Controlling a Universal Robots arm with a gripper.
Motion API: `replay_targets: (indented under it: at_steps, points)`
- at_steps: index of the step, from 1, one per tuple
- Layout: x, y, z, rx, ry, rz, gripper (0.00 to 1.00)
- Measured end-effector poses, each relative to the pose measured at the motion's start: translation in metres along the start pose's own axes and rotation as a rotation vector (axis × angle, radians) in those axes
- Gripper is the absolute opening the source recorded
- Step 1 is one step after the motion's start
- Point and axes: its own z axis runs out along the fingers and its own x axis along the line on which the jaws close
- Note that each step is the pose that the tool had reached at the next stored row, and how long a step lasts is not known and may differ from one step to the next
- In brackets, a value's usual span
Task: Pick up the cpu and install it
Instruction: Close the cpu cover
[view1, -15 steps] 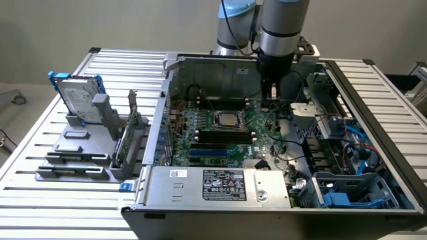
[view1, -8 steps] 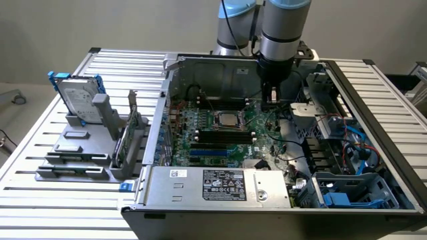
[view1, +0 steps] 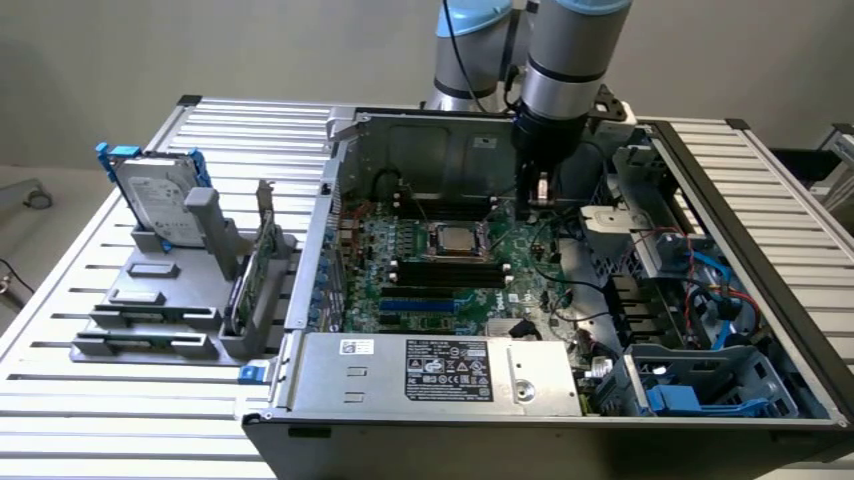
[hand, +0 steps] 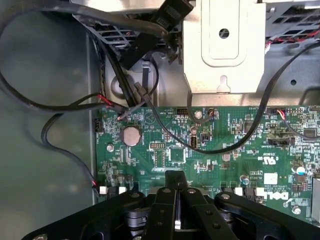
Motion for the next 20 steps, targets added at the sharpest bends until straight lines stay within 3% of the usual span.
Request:
replay_targets:
  at_steps: [5, 10, 16, 20]
  points:
    - [0.0, -0.002, -0.0026, 0.0293, -0.0006, 0.003, 0.11]
    - [0.0, -0.0099, -0.0035, 0.0568, -0.0019, 0.005, 0.11]
    - [-0.001, -0.0226, -0.0038, 0.0781, -0.0025, 0.006, 0.11]
    - [-0.001, -0.0296, -0.004, 0.0955, -0.0032, 0.008, 0.11]
